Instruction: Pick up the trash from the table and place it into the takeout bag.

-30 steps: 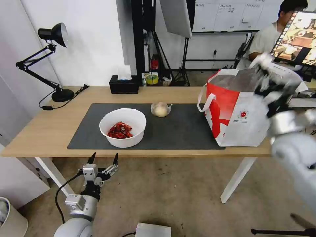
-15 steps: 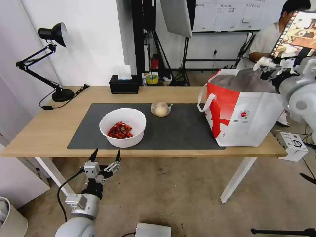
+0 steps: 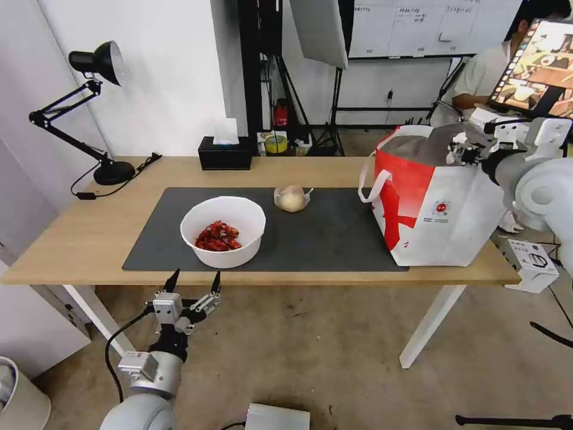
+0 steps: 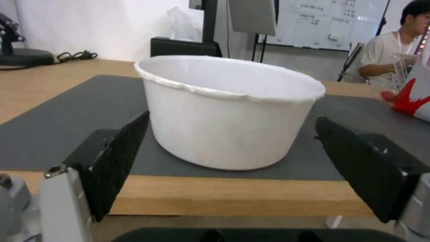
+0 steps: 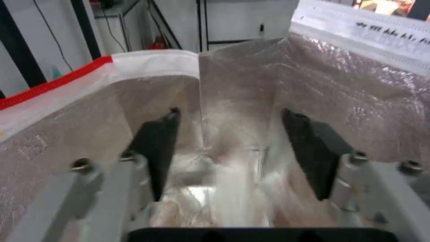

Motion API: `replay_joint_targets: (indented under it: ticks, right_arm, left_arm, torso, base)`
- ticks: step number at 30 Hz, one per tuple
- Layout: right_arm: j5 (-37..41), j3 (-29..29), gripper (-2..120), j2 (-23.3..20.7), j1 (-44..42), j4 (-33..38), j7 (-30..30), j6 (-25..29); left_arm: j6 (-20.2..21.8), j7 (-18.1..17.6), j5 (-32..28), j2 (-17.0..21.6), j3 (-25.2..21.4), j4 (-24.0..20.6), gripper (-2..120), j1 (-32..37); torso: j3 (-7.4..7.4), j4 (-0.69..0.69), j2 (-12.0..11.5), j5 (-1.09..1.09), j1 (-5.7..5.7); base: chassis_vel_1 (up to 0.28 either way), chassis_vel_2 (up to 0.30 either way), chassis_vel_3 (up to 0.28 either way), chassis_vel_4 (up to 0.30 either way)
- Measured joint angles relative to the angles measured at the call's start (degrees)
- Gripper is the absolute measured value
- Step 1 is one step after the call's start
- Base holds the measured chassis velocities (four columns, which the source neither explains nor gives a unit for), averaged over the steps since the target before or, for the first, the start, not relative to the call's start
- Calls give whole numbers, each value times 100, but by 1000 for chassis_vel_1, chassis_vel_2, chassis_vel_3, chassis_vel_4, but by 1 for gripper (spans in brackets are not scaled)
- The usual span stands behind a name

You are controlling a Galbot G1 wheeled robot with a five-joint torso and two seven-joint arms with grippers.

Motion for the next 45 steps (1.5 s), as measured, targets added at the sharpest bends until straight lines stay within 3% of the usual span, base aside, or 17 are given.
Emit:
replay_joint_targets:
  ticks: [5,8,10,13,14,17,21,24,29,34,35,38,39,45]
  right_arm:
    - [-149,43,79,-2,-52,-19,-79,215]
    - [-420,117,95,110,-234,67,-316,928]
    - [-529,149,98,149,-327,136,-423,1213]
    - [-994,200,100,329,-716,444,-914,2303]
    - [-994,200,100,329,-716,444,-914,2303]
    - [-1452,165,100,539,-1116,840,-1255,3231]
    - [-1778,118,100,670,-1335,1024,-1334,3526]
    - [-2602,81,100,919,-1854,1247,-1545,3970]
    - [-3145,101,100,1100,-2323,1387,-1731,4202]
    - [-4478,393,100,1909,-3530,1386,-1999,4678]
    - [-4478,393,100,1909,-3530,1386,-1999,4678]
    - [-5285,676,100,2531,-4272,1226,-2111,5013]
    - [-5285,676,100,2531,-4272,1226,-2111,5013]
    - [-5941,1173,100,3517,-5165,1157,-2169,5322]
  left_arm:
    - [4,0,20,-23,14,0,100,20]
    - [5,0,27,-23,-19,-23,100,59]
    - [5,0,28,-21,-32,-27,100,73]
    - [5,0,35,-15,-58,-31,100,109]
    - [5,0,35,-15,-58,-31,100,109]
    - [3,0,38,-27,-96,-51,100,144]
    - [-2,-1,38,-28,-137,-51,100,161]
    - [-15,-5,19,-7,-251,-31,100,184]
    - [-16,-8,-2,38,-328,-31,100,212]
    - [-17,-13,-21,82,-395,49,100,219]
    - [-17,-13,-21,82,-395,49,100,219]
    - [-19,-15,-12,117,-386,144,100,191]
    - [-19,-15,-12,117,-386,144,100,191]
    - [-25,-19,-12,102,-386,200,100,162]
  torso:
    - [0,0,0,-1,0]
    - [0,1,0,0,0]
    - [0,1,0,0,0]
    - [0,1,0,0,-1]
    - [0,1,0,0,-1]
    - [0,1,0,-1,-1]
    - [0,2,0,-1,-1]
    - [0,2,0,-1,0]
    - [0,1,0,-1,-1]
    - [0,2,1,-1,-1]
    - [0,2,1,-1,-1]
    - [0,0,0,0,-1]
    - [0,0,0,0,-1]
    - [-1,0,1,-1,-1]
  base:
    - [0,0,0,0]
    - [0,0,0,0]
    - [0,0,0,0]
    - [0,0,0,0]
    - [0,0,0,0]
    - [0,0,0,0]
    - [0,0,0,0]
    - [0,0,0,0]
    - [0,0,0,0]
    - [0,0,0,0]
    - [0,0,0,0]
    - [0,0,0,0]
    - [0,0,0,0]
    - [0,0,0,0]
